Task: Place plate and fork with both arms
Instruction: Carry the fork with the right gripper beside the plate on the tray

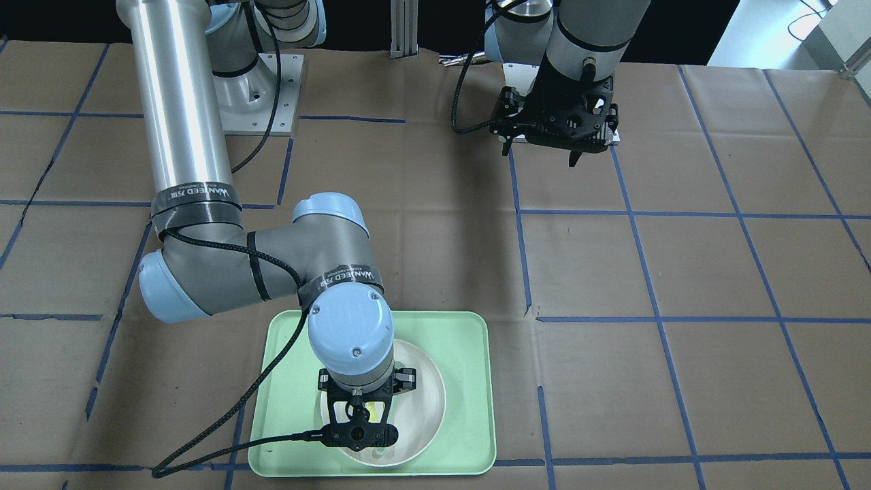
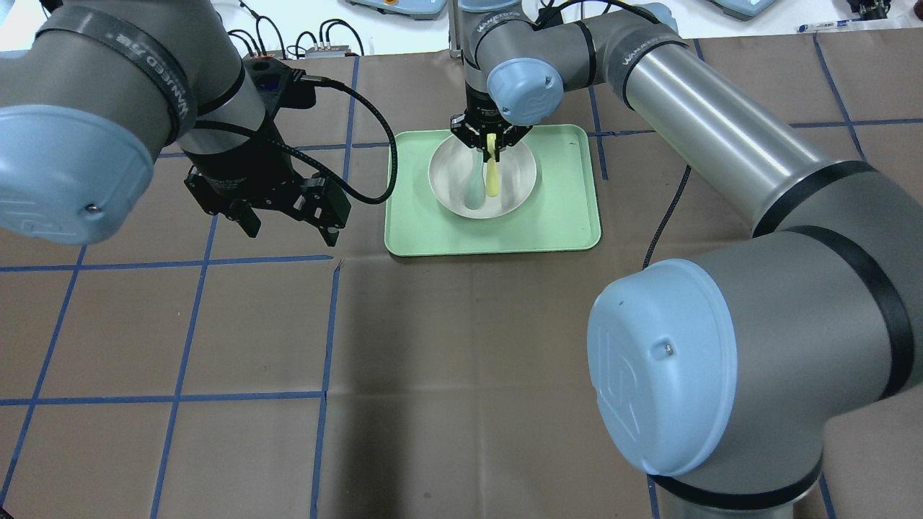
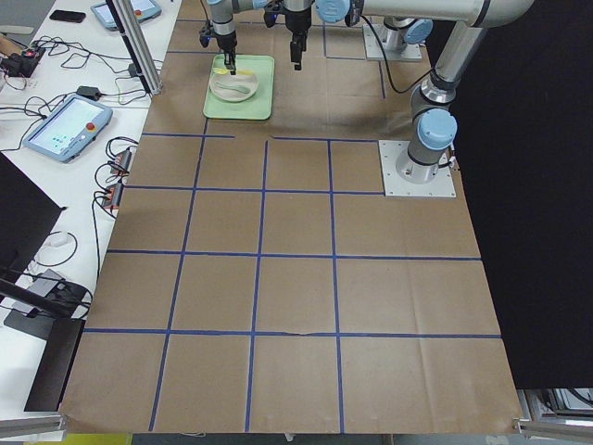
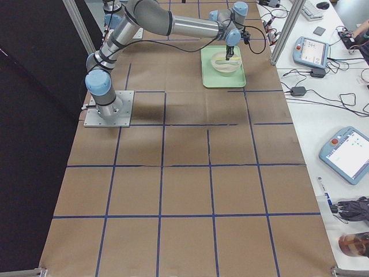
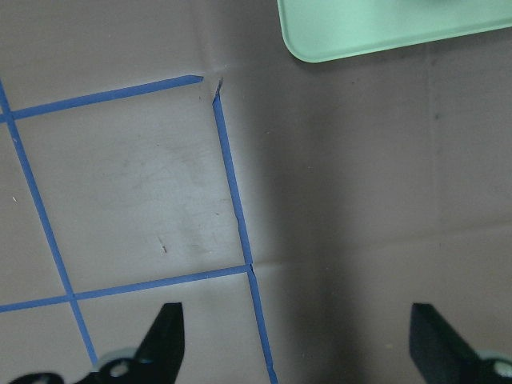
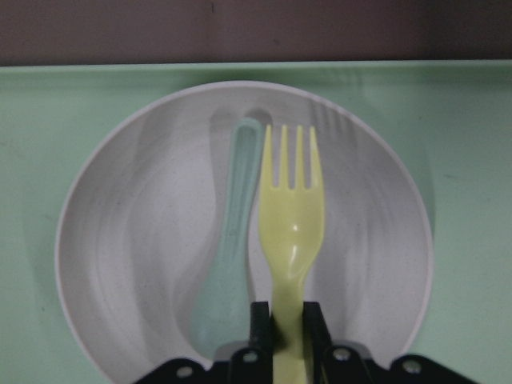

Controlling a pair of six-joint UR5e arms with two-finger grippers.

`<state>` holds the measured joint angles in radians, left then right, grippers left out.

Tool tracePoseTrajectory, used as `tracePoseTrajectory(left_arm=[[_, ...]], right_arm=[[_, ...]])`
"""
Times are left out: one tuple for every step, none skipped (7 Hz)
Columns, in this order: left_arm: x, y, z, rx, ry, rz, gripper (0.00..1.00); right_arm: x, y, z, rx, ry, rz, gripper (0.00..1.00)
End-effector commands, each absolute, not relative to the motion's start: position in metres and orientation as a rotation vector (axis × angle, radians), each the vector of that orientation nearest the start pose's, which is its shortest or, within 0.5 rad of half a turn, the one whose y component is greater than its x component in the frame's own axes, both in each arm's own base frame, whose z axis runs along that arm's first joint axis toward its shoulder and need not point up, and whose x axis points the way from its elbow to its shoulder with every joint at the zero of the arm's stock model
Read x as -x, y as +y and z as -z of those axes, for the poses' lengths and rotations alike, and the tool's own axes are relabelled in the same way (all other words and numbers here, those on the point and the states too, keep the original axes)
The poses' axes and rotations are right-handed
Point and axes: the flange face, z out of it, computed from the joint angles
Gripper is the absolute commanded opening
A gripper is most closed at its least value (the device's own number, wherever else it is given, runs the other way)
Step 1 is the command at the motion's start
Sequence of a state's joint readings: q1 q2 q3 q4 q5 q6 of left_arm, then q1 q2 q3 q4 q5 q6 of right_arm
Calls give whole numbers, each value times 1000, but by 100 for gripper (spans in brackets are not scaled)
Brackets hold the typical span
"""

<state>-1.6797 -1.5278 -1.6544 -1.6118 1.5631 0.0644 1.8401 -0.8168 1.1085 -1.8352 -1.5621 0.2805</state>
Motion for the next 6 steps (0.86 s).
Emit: tracePoseTrajectory(left_arm=[[184, -447, -463, -272, 3133, -131, 100], [184, -448, -464, -272, 3133, -128, 100], [184, -448, -464, -272, 3133, -128, 100], [184, -448, -464, -272, 3133, -128, 100], [184, -448, -464, -272, 3133, -128, 100], [184, -447, -463, -272, 3133, -131, 100]], right_arm=[[-310, -698, -275, -38, 3165, -72, 4], [-292, -702, -285, -59, 3194, -52, 4], [-271, -704, -288, -34, 3203, -94, 4], [-244, -706, -280, 5, 3222, -128, 4], [-225, -706, -270, 13, 3217, -150, 4], [-220, -706, -261, 4, 3213, -178, 4]])
